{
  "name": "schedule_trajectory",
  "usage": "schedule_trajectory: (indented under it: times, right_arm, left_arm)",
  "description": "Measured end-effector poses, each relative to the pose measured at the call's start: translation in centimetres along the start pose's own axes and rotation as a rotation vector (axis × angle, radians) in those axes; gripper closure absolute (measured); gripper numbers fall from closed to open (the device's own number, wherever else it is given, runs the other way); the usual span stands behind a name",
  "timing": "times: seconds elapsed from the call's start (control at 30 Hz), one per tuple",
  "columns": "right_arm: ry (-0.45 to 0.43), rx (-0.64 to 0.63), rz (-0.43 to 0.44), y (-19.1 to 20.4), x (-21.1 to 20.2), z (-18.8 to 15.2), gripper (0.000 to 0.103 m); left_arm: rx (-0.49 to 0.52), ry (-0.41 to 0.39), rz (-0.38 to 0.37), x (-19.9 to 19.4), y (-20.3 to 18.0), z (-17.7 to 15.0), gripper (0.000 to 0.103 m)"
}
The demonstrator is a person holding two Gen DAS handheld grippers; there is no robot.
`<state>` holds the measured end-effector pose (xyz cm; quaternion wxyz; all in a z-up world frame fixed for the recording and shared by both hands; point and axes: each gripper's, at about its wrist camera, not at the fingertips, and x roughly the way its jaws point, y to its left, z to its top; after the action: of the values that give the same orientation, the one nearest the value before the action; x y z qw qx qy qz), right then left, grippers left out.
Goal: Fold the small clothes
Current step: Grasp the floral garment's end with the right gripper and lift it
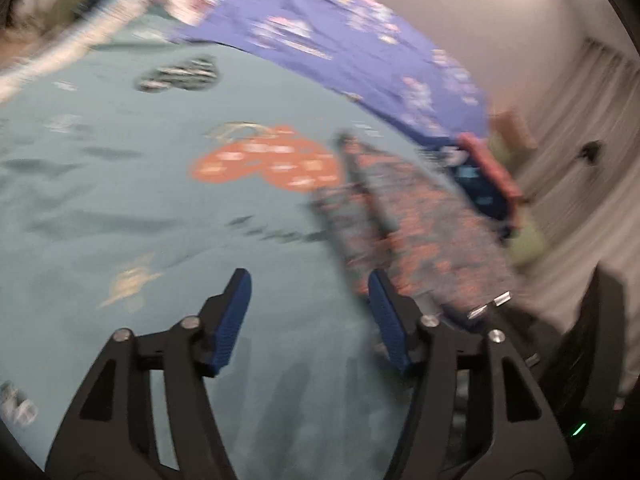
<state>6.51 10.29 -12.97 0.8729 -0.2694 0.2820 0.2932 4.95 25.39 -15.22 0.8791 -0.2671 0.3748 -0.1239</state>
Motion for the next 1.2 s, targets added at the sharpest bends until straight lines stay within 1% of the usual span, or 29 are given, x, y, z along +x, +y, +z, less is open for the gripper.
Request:
schedule_trajectory:
  times: [0.03, 0.07, 0.1, 0.13, 0.2, 0.23, 0.27, 0.33, 0.37, 0.4, 0.5, 0.57, 0.67, 0.83, 0.93, 1.07, 1.2]
  right_arm:
    - [-0.007, 0.032, 0.007, -0.3, -0.2, 0.1, 0.075]
    - [-0.017, 0.06, 0.013, -0.5, -0.5, 0.1, 0.077]
    - [-0.023, 0.076, 0.016, -0.7, -0.7, 0.1, 0.081]
    - [-0.029, 0.103, 0.022, -0.9, -0.9, 0.1, 0.084]
    - [-0.033, 0.151, 0.04, -1.4, -1.2, 0.1, 0.087]
    - [-0.029, 0.167, 0.047, -1.6, -1.2, 0.0, 0.088]
    - [-0.027, 0.185, 0.055, -1.8, -1.2, 0.0, 0.089]
    - [-0.031, 0.217, 0.064, -1.9, -1.4, 0.0, 0.089]
    - [-0.033, 0.227, 0.067, -2.0, -1.5, 0.1, 0.089]
    - [-0.037, 0.24, 0.071, -2.1, -1.6, 0.1, 0.089]
    - [-0.046, 0.278, 0.089, -2.7, -1.9, 0.2, 0.09]
    - [-0.054, 0.299, 0.096, -3.2, -2.3, 0.2, 0.091]
    - [-0.08, 0.334, 0.101, -3.8, -3.1, 0.1, 0.092]
    - [-0.138, 0.414, 0.108, -5.7, -5.2, 0.0, 0.093]
    - [-0.167, 0.471, 0.116, -7.4, -6.2, -0.3, 0.093]
    - [-0.192, 0.542, 0.128, -9.6, -7.1, -1.0, 0.093]
    - [-0.222, 0.605, 0.119, -11.7, -8.4, -2.2, 0.094]
  left_arm:
    - [-0.021, 0.028, -0.06, 1.2, 0.0, 0.8, 0.039]
    - [-0.036, 0.051, -0.092, 2.1, -0.1, 1.2, 0.039]
    - [-0.052, 0.1, -0.144, 3.9, -0.2, 1.9, 0.039]
    - [-0.057, 0.126, -0.163, 4.9, -0.4, 2.2, 0.039]
    - [-0.059, 0.183, -0.173, 7.7, -0.9, 3.1, 0.039]
    - [-0.051, 0.183, -0.176, 8.2, -1.1, 3.3, 0.039]
    - [-0.043, 0.165, -0.184, 8.8, -1.5, 3.9, 0.039]
    - [-0.063, 0.183, -0.204, 9.7, -1.8, 4.7, 0.049]
    - [-0.072, 0.2, -0.205, 10.2, -2.1, 5.0, 0.069]
    - [-0.065, 0.216, -0.18, 10.8, -2.5, 5.4, 0.087]
    - [-0.026, 0.218, -0.101, 11.5, -4.0, 6.3, 0.093]
    - [0.002, 0.213, -0.067, 11.3, -4.9, 6.7, 0.094]
    - [0.04, 0.194, -0.047, 10.7, -6.3, 7.5, 0.095]
    - [0.045, 0.182, -0.058, 9.5, -8.1, 9.0, 0.095]
    - [0.07, 0.182, -0.045, 9.3, -9.8, 9.6, 0.095]
    - [0.108, 0.193, -0.02, 9.8, -12.9, 10.3, 0.095]
    - [0.136, 0.202, -0.025, 10.3, -15.6, 10.7, 0.095]
